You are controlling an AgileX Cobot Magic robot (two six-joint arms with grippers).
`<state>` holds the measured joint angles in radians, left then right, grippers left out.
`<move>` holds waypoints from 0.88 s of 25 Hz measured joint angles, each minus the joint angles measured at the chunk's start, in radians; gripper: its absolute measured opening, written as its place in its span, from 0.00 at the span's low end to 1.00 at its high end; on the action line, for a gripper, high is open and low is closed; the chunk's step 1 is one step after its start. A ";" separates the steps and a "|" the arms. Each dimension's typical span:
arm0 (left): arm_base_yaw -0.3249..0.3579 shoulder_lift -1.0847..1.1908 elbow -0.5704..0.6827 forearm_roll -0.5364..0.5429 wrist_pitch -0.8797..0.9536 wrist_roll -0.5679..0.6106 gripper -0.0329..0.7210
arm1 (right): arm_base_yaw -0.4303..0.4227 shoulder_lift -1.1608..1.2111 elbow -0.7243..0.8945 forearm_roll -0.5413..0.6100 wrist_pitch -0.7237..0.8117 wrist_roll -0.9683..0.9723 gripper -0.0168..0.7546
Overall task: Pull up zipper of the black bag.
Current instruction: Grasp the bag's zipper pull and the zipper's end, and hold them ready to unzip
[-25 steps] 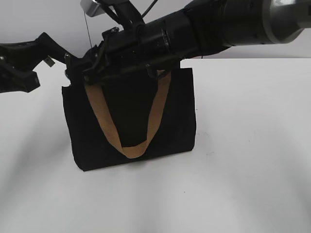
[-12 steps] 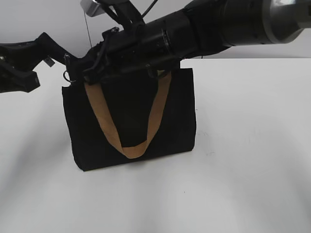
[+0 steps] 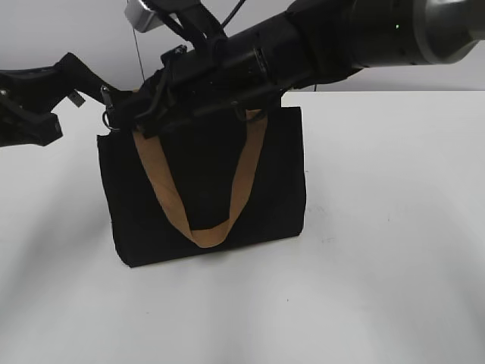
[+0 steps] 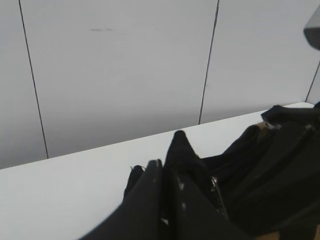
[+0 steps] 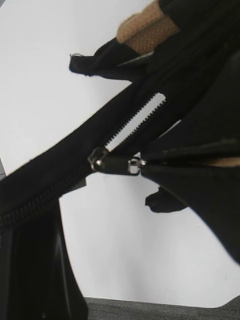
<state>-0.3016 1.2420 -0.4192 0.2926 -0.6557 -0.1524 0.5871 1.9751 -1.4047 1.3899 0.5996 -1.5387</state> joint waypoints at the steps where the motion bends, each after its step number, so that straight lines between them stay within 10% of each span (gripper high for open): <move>1: 0.000 0.000 0.000 0.000 0.007 0.000 0.05 | 0.000 -0.006 0.000 -0.004 0.000 0.002 0.02; 22: 0.071 -0.001 -0.001 -0.004 0.307 0.007 0.05 | -0.030 -0.043 0.000 -0.091 0.041 0.137 0.02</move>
<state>-0.2308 1.2412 -0.4203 0.2881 -0.3485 -0.1453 0.5572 1.9326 -1.4048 1.2984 0.6401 -1.4015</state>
